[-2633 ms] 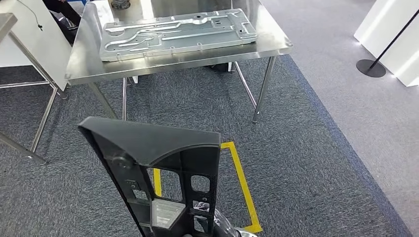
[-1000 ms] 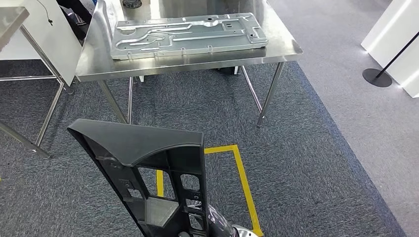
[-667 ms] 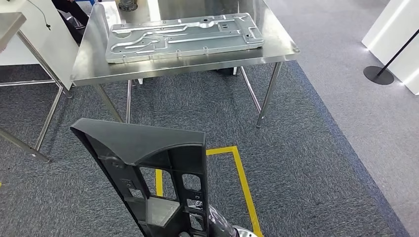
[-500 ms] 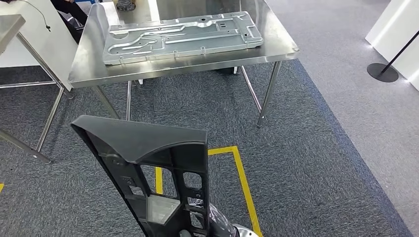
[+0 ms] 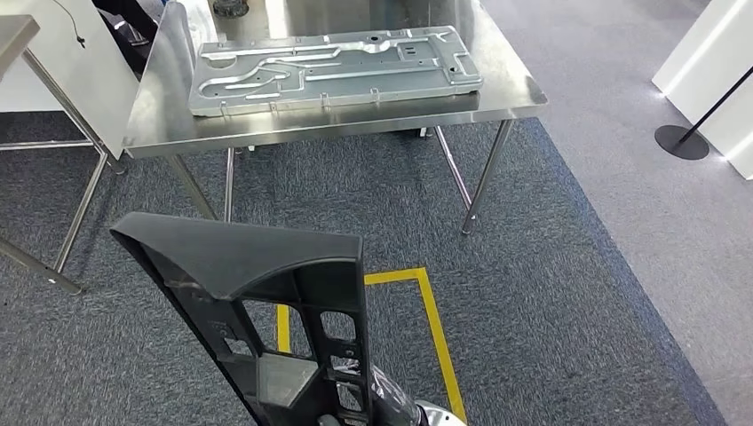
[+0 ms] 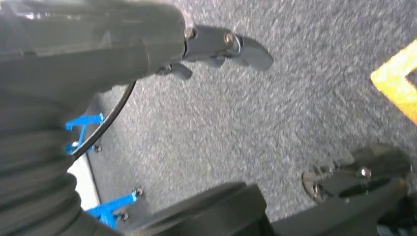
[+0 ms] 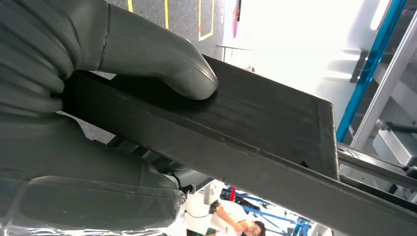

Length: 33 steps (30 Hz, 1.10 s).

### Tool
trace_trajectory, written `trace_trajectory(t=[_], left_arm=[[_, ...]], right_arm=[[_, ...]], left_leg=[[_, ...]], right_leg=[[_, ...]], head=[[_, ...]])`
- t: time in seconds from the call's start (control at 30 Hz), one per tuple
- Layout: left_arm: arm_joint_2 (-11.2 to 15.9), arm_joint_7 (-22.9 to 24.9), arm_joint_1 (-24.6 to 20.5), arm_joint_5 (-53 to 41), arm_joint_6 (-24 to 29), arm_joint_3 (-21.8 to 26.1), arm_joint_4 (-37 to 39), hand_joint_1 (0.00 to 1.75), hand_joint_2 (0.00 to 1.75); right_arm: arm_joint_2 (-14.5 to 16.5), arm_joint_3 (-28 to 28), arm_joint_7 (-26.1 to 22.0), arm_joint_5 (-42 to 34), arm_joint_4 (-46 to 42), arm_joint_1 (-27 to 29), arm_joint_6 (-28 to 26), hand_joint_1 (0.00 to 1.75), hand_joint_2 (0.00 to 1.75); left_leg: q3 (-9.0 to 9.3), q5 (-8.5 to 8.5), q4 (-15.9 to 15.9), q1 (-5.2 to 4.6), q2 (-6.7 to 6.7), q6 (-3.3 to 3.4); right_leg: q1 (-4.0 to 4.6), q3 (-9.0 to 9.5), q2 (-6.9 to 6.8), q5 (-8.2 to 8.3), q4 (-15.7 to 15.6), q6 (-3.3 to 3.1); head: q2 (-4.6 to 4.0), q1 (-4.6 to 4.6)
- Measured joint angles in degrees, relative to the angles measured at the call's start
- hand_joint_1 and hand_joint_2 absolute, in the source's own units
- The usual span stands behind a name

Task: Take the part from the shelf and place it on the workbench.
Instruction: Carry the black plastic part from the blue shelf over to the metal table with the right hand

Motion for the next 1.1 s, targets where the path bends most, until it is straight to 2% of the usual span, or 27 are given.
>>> trace_trajectory(t=[0.07,0.1,0.13,0.2,0.23,0.27,0.33,0.43,0.5,0.57,0.6,0.63,0.67,0.73,0.77,0.8,0.87,0.93,1.0,1.07,1.1], left_arm=[[-0.02,0.04,0.08,0.02,0.16,0.00,0.00,0.00,1.75],[-0.02,0.05,0.11,0.03,0.20,0.00,0.00,0.00,1.75],[-0.02,0.05,0.16,0.03,0.22,0.00,0.00,0.00,1.75],[-0.05,0.07,0.30,0.03,0.23,0.00,0.00,0.00,1.75],[-0.07,0.07,0.38,0.02,0.23,0.00,0.00,0.00,1.75],[-0.08,0.07,0.43,0.02,0.25,0.00,0.00,0.00,1.75],[-0.08,0.07,0.45,-0.02,0.28,0.00,0.00,0.00,1.75],[-0.03,0.06,0.48,-0.08,0.34,0.00,-0.02,0.00,1.75],[0.03,-0.03,0.27,-0.02,0.34,0.02,-0.02,0.00,1.75],[0.04,-0.14,-0.27,0.08,0.30,0.04,-0.02,0.00,1.75],[0.04,-0.16,-0.50,0.10,0.28,0.04,-0.02,0.00,1.75],[0.03,-0.15,-0.60,0.09,0.28,0.04,-0.02,0.00,1.75],[0.03,-0.14,-0.55,0.06,0.28,0.04,-0.02,0.00,1.75],[0.03,-0.10,-0.13,0.00,0.30,0.05,-0.02,0.00,1.75],[0.02,-0.09,0.04,0.00,0.30,0.06,-0.01,0.00,1.75],[0.01,-0.10,0.14,0.01,0.29,0.07,-0.01,0.00,1.75],[-0.03,-0.15,0.11,0.03,0.28,0.09,-0.02,0.00,1.75],[-0.10,-0.16,0.12,0.02,0.28,0.09,-0.02,0.00,1.75],[-0.15,-0.17,0.18,0.02,0.24,0.09,-0.02,0.00,1.75],[-0.15,-0.22,0.24,0.03,0.20,0.09,-0.02,0.00,1.75],[-0.15,-0.25,0.29,0.03,0.19,0.09,-0.02,0.00,1.75]], right_arm=[[-0.02,-0.01,0.01,0.00,0.06,0.04,0.04,1.68,1.75],[-0.03,-0.02,0.02,0.00,0.09,0.07,0.07,1.68,1.75],[-0.03,-0.02,0.02,0.00,0.11,0.06,0.13,1.68,1.75],[-0.03,-0.01,0.02,0.00,0.12,0.02,0.23,1.68,1.75],[-0.03,-0.01,0.02,-0.01,0.14,-0.01,0.27,1.68,1.75],[-0.01,0.01,0.03,-0.01,0.15,-0.04,0.28,1.68,1.75],[0.04,0.02,0.07,-0.02,0.19,-0.05,0.27,1.68,1.75],[0.15,0.03,0.09,-0.02,0.19,-0.06,0.25,1.68,1.75],[0.18,0.07,0.08,-0.03,0.20,-0.10,0.25,1.68,1.75],[0.17,0.07,0.09,-0.04,0.21,-0.10,0.25,1.68,1.75],[0.16,0.07,0.10,-0.03,0.22,-0.09,0.25,1.68,1.75],[0.16,0.07,0.10,-0.03,0.23,-0.08,0.25,1.68,1.75],[0.16,0.07,0.10,-0.03,0.23,-0.08,0.25,1.68,1.75],[0.16,0.07,0.10,-0.02,0.26,-0.10,0.25,1.68,1.75],[0.15,0.08,0.10,-0.02,0.29,-0.11,0.25,1.68,1.75],[0.15,0.08,0.10,-0.03,0.32,-0.11,0.25,1.68,1.75],[0.14,0.09,0.11,-0.03,0.36,-0.12,0.25,1.68,1.75],[0.14,0.09,0.11,-0.02,0.35,-0.18,0.25,1.68,1.75],[0.13,0.09,0.08,-0.05,0.35,-0.22,0.26,1.68,1.75],[0.07,0.09,0.06,-0.10,0.37,-0.18,0.27,1.68,1.75],[0.04,0.10,0.05,-0.13,0.39,-0.15,0.27,1.68,1.75]], left_leg=[[0.28,-0.28,0.01,-0.04,0.05,0.26],[0.51,-0.47,0.02,-0.05,0.02,0.29],[0.86,-0.71,0.02,-0.05,-0.03,0.24],[1.79,-1.40,0.01,-0.04,-0.12,-0.01],[2.12,-1.78,0.05,-0.12,-0.11,-0.25],[2.24,-2.10,0.08,-0.17,-0.08,-0.53],[2.27,-2.48,-0.08,-0.20,0.03,-1.13],[2.49,-3.47,0.55,-0.15,0.08,-1.99],[0.33,-6.15,5.76,-0.08,0.00,-2.37],[-3.41,-9.18,13.55,-0.08,0.01,-2.64],[-4.55,-9.43,15.81,-0.07,0.01,-2.70],[-4.78,-8.43,16.01,-0.06,0.02,-2.71],[-4.03,-6.21,13.82,-0.03,0.02,-2.63],[-1.72,-1.28,6.62,-0.02,0.01,-2.33],[-0.86,-0.07,3.66,-0.10,0.01,-2.16],[-0.51,0.14,1.98,-0.21,0.00,-1.90],[-0.37,-0.51,0.87,-0.27,-0.07,-1.38],[0.00,-0.47,0.38,0.01,-0.15,-0.79],[0.59,-0.54,0.06,0.17,-0.06,-0.25],[0.88,-0.84,0.05,0.12,0.04,0.14],[1.07,-1.02,0.05,0.10,0.03,0.23]], right_leg=[[-0.34,-4.67,0.00,-1.95,7.62,0.32],[-0.48,-6.05,0.00,-1.51,9.16,0.41],[-0.61,-6.23,-0.01,0.13,8.32,0.42],[-0.74,-3.76,-0.04,5.16,1.20,0.16],[-0.64,-2.26,-0.07,6.87,-2.43,-0.02],[-0.54,-1.18,-0.09,7.63,-4.99,-0.24],[-0.25,-0.58,-0.02,7.14,-6.42,-0.67],[-0.51,0.09,0.08,6.87,-7.39,-1.51],[-0.69,0.69,-0.11,6.67,-7.84,-2.05],[-0.63,1.15,-0.30,6.25,-7.85,-2.37],[-0.60,1.46,-0.31,6.00,-7.84,-2.41],[-0.59,1.85,-0.23,5.76,-7.84,-2.39],[-0.58,2.33,-0.11,5.49,-7.83,-2.31],[-0.49,3.04,0.15,4.97,-7.73,-1.95],[-0.42,3.01,0.25,4.85,-7.59,-1.67],[-0.34,2.73,0.28,4.84,-7.47,-1.38],[-0.23,2.18,0.19,5.00,-7.40,-0.77],[-0.26,1.95,0.03,4.53,-6.75,-0.15],[-0.37,-0.25,0.02,2.34,-2.08,0.32],[-0.46,-4.85,0.02,-0.53,6.14,0.55],[-0.51,-6.79,0.02,-0.94,9.06,0.60]], head=[[0.00,0.00],[0.00,0.00],[0.00,0.00],[0.00,0.00],[0.00,0.00],[0.00,0.00],[0.00,0.00],[0.00,-0.01],[0.00,-0.01],[0.00,-0.01],[0.00,0.00],[0.00,0.00],[0.00,-0.01],[0.00,-0.01],[0.00,-0.01],[0.00,-0.01],[0.00,-0.01],[0.00,-0.01],[0.00,-0.01],[0.00,0.00],[0.00,0.00]])
